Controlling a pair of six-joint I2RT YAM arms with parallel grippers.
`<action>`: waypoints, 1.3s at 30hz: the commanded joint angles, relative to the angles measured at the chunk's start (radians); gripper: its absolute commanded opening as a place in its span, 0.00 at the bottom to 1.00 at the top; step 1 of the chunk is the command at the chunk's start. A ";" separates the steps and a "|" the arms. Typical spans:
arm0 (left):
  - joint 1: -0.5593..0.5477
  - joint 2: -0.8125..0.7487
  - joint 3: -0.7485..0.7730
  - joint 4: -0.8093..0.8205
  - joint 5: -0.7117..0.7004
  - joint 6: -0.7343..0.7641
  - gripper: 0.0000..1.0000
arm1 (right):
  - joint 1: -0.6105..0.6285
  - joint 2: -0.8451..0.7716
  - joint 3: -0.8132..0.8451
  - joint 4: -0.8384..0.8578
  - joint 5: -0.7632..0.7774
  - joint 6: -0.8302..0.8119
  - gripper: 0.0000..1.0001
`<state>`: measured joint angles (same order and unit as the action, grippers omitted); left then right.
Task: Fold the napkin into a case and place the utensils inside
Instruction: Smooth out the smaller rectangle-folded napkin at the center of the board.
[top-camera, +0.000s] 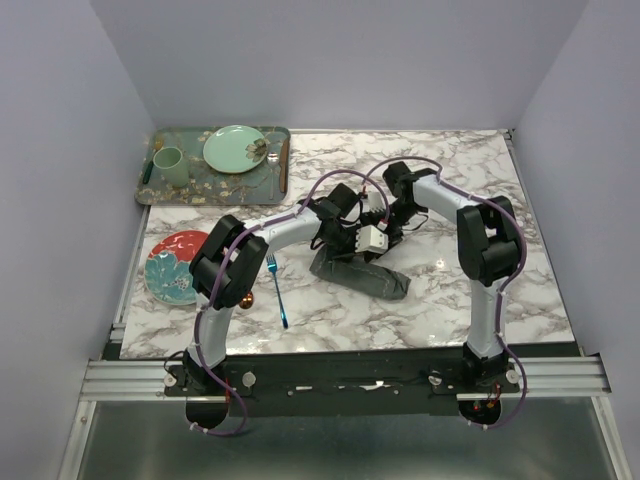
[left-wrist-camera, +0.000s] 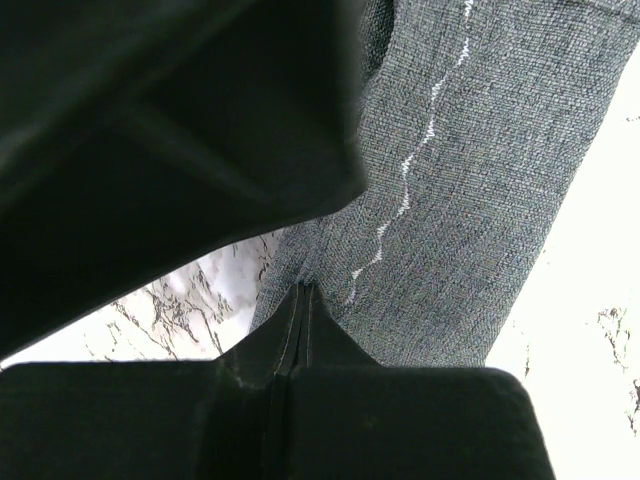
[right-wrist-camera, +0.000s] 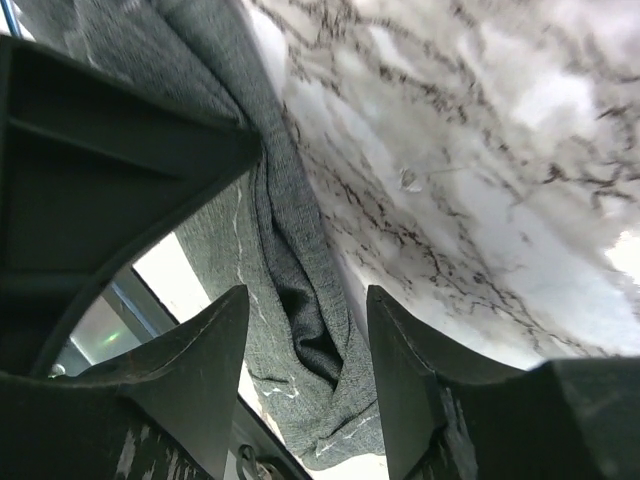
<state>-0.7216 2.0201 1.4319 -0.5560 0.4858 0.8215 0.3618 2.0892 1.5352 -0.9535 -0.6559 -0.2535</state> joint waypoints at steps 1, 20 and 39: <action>-0.007 0.034 0.010 -0.021 -0.019 0.007 0.00 | 0.006 -0.025 -0.046 -0.019 -0.010 -0.046 0.59; 0.002 0.020 -0.001 0.011 -0.029 -0.068 0.00 | 0.008 0.009 -0.127 0.081 0.068 -0.081 0.13; 0.165 -0.172 -0.008 0.165 0.197 -0.630 0.34 | 0.006 -0.015 -0.167 0.131 0.131 -0.086 0.01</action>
<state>-0.5907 1.8992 1.4185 -0.4122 0.5495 0.4053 0.3634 2.0701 1.4017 -0.8711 -0.6334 -0.3080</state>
